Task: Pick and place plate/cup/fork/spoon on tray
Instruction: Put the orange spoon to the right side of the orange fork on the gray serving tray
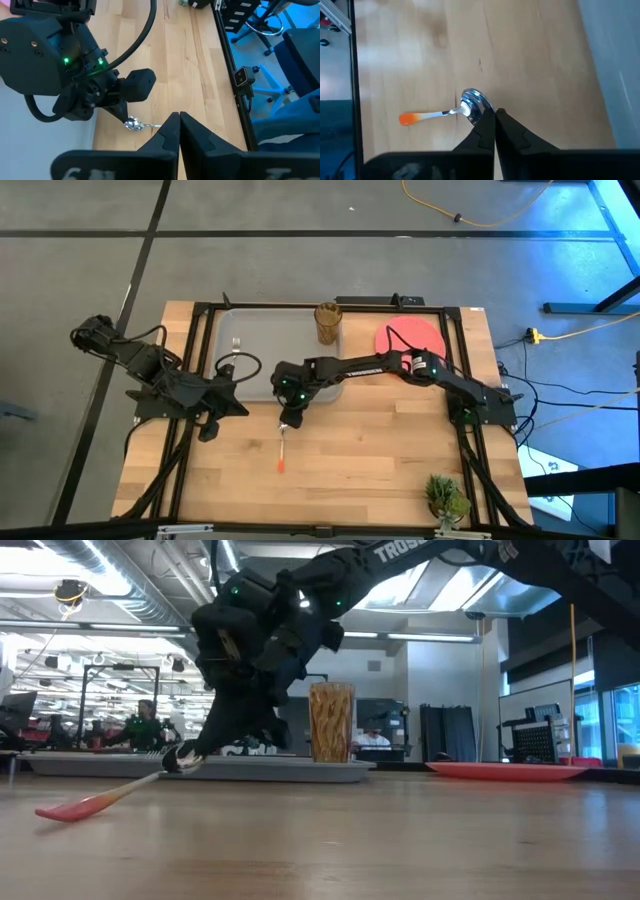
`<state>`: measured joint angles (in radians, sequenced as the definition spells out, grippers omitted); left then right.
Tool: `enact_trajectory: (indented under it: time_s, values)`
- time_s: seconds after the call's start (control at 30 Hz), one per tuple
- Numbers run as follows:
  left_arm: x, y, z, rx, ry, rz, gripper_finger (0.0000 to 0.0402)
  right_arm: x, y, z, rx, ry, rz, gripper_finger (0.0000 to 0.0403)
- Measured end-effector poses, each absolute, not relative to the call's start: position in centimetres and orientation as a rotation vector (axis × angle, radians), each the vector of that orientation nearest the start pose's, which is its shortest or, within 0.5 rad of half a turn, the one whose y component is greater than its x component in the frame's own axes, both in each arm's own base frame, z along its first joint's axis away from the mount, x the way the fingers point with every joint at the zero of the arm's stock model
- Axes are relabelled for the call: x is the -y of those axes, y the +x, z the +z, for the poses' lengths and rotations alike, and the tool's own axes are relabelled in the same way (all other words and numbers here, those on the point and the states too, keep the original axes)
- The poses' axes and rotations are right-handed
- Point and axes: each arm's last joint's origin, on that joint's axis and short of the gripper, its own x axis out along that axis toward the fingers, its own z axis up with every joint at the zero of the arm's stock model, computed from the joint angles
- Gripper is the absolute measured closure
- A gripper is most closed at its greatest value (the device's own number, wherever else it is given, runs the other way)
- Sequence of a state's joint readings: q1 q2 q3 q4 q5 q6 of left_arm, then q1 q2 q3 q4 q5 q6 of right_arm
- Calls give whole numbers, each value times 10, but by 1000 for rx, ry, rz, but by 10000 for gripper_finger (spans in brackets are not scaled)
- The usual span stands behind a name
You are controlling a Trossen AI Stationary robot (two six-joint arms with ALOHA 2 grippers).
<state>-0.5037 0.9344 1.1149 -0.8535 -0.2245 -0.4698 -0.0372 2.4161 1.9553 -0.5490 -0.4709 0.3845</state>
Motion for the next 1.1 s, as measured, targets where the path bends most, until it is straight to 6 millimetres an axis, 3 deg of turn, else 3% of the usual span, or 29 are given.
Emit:
enact_trajectory:
  time_s: [0.23, 0.87, 1.1]
  values:
    - [76, 151, 359, -676, -211, -115, 401, 7, 515, 145, -1033, 590, 195, 375]
    - [75, 150, 358, -688, -206, -113, 401, 5, 516, 145, -1019, 535, 208, 391]
    - [75, 149, 356, -705, -198, -108, 401, 6, 516, 145, -1016, 516, 171, 369]
